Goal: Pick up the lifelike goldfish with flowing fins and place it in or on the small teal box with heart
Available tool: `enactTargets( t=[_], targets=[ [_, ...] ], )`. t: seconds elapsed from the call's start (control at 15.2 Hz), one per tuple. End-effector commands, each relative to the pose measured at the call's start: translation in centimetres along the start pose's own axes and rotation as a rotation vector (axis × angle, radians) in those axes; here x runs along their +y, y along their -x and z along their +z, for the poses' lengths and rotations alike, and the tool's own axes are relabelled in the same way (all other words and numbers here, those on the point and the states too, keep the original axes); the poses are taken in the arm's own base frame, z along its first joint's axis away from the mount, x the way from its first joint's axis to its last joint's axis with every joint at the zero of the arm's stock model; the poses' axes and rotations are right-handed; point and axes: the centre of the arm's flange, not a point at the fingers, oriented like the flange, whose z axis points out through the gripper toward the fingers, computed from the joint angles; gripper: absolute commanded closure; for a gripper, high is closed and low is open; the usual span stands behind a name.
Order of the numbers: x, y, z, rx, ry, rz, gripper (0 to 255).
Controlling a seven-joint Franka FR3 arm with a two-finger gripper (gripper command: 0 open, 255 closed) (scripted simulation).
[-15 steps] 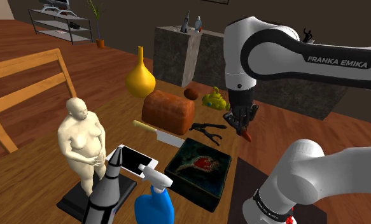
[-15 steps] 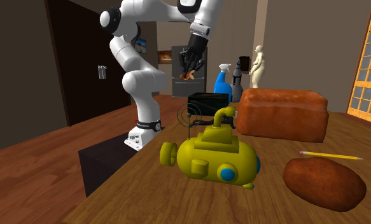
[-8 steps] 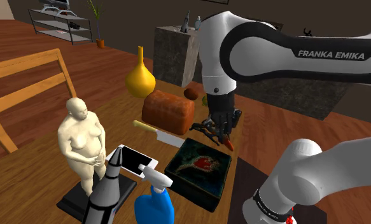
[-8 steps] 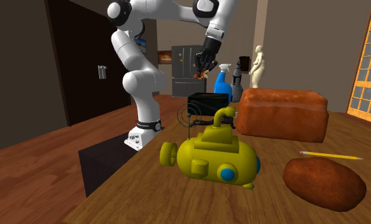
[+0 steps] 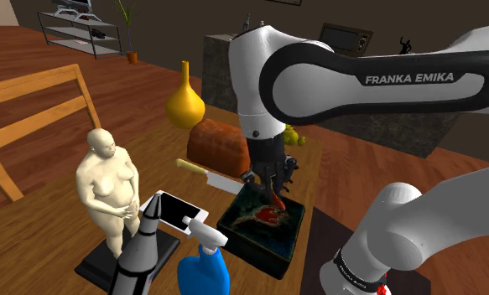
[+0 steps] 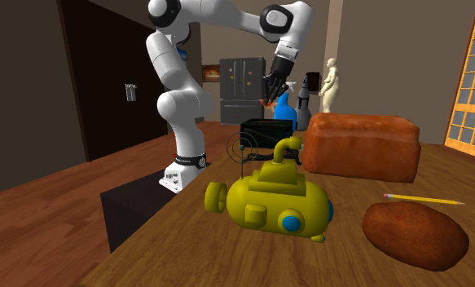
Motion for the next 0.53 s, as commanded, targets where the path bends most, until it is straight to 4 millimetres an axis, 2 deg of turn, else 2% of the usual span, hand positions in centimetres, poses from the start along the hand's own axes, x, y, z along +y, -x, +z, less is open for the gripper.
enactTargets(
  t=[0.0,0.46],
  targets=[
    [-0.3,-0.2,1.0,0.0,0.0,0.0,255],
    [-1.1,-1.1,4.3,0.0,0.0,0.0,255]
  ],
)
